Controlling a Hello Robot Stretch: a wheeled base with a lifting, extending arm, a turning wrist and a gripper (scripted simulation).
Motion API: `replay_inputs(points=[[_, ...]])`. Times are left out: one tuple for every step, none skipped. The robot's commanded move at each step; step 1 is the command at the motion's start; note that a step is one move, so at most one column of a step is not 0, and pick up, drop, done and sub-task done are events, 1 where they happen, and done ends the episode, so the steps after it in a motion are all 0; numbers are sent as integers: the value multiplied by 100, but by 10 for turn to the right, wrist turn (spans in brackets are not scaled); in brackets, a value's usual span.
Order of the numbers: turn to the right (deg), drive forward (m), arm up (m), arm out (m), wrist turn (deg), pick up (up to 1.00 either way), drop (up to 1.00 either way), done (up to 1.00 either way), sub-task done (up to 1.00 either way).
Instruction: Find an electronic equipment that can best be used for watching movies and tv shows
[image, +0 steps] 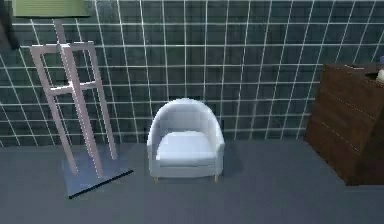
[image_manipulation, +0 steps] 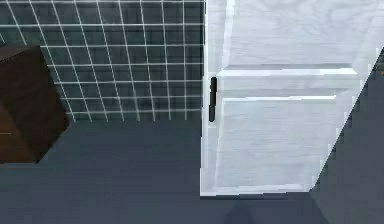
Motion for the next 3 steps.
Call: replay_inputs(points=[[-450,0,0,0,0,0,0,0,0],[-270,0,0,0,0,0,0,0,0],[0,100,0,0,0,0,0,0,0]])
